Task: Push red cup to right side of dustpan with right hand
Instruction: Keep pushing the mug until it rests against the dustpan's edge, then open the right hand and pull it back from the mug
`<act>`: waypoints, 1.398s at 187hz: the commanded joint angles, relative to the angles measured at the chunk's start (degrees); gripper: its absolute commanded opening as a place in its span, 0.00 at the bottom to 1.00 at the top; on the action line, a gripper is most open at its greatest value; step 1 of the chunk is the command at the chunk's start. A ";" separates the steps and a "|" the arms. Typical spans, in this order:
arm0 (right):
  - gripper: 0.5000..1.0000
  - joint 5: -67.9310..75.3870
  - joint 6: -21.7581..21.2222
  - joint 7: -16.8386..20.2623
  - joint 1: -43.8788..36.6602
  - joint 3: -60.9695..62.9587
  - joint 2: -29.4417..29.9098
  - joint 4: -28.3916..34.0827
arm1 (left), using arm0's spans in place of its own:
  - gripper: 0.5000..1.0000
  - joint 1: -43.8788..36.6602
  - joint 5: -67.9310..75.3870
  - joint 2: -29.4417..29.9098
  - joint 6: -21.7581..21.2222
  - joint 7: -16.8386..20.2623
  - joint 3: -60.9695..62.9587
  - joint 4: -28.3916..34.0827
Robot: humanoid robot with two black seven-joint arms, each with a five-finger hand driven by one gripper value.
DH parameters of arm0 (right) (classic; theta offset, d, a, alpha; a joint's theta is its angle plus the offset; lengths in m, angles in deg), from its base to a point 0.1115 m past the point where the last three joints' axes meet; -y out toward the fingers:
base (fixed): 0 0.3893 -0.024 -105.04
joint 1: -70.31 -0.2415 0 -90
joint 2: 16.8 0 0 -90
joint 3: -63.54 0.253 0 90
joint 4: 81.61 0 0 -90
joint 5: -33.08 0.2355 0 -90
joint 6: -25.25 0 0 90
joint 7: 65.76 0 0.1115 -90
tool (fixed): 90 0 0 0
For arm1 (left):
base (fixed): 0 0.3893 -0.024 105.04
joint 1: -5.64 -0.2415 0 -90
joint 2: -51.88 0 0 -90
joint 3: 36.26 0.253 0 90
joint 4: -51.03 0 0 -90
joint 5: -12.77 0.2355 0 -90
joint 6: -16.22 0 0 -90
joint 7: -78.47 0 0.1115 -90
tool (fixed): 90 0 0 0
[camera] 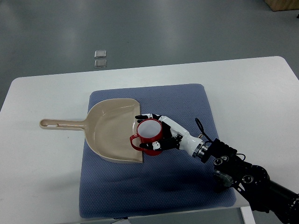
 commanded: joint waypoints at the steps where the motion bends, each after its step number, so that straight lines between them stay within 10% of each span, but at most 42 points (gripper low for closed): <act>1: 0.83 0.00 -0.27 0.00 0.00 -0.10 0.00 0.30 | 1.00 0.00 0.00 0.00 0.00 -0.02 0.00 0.00; 262: 0.83 0.18 -3.78 0.00 1.32 1.13 -3.16 3.12 | 1.00 0.00 0.00 0.00 0.00 -0.02 0.00 0.00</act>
